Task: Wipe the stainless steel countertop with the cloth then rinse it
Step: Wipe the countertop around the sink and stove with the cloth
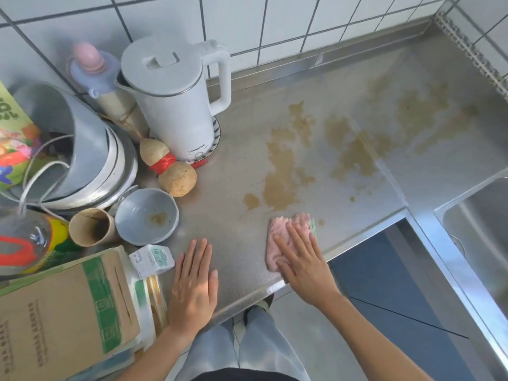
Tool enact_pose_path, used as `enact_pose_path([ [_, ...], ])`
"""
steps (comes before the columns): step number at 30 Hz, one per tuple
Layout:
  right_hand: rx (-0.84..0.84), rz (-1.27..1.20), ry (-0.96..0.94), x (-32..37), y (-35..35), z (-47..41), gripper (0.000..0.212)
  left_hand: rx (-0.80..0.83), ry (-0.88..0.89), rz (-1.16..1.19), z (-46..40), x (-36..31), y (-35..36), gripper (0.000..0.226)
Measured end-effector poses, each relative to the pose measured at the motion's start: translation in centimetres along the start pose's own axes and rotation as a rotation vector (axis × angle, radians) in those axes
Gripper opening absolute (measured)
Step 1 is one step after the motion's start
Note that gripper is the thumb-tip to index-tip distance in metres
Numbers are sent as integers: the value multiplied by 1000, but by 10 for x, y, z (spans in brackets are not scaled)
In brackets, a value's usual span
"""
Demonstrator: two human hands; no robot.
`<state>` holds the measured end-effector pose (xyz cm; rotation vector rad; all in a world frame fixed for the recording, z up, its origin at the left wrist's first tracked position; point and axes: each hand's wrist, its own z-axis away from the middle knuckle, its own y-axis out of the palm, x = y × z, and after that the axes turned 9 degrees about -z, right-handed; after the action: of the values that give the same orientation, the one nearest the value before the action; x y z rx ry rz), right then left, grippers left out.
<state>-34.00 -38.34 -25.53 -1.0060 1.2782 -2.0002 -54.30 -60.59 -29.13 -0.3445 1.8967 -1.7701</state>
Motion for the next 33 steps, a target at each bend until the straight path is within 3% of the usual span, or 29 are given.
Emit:
enact_pose_path([
  [4, -126, -130, 310, 43, 2, -52, 60, 8, -13, 17, -2, 1, 0, 55],
  [6, -148, -175, 348, 82, 11, -80, 60, -1, -6, 17, -1, 1, 3, 55],
  [9, -122, -154, 122, 115, 29, -76, 57, -23, 8, -5, 0, 3, 8, 56],
  [13, -54, -28, -139, 65, 27, -16, 60, -16, 9, 1, 0, 4, 5, 56],
  [18, 2, -50, 165, -2, -12, -20, 59, 17, -21, 33, -4, -1, -4, 55],
  [22, -138, -233, 431, 53, -19, -107, 59, 36, -36, 60, -6, -3, -8, 53],
  [24, -126, -258, 324, 93, -11, -136, 59, 37, -41, 70, -7, -4, -9, 52],
  [27, -76, -175, 14, 122, 9, -122, 58, 24, -58, 102, -6, 0, -9, 52],
  [30, -38, -101, -158, 91, 17, -74, 58, -8, 5, 110, -3, 3, -7, 50],
  [33, 21, -20, -175, 29, 3, -33, 60, -26, 13, 140, -8, 1, -5, 51],
])
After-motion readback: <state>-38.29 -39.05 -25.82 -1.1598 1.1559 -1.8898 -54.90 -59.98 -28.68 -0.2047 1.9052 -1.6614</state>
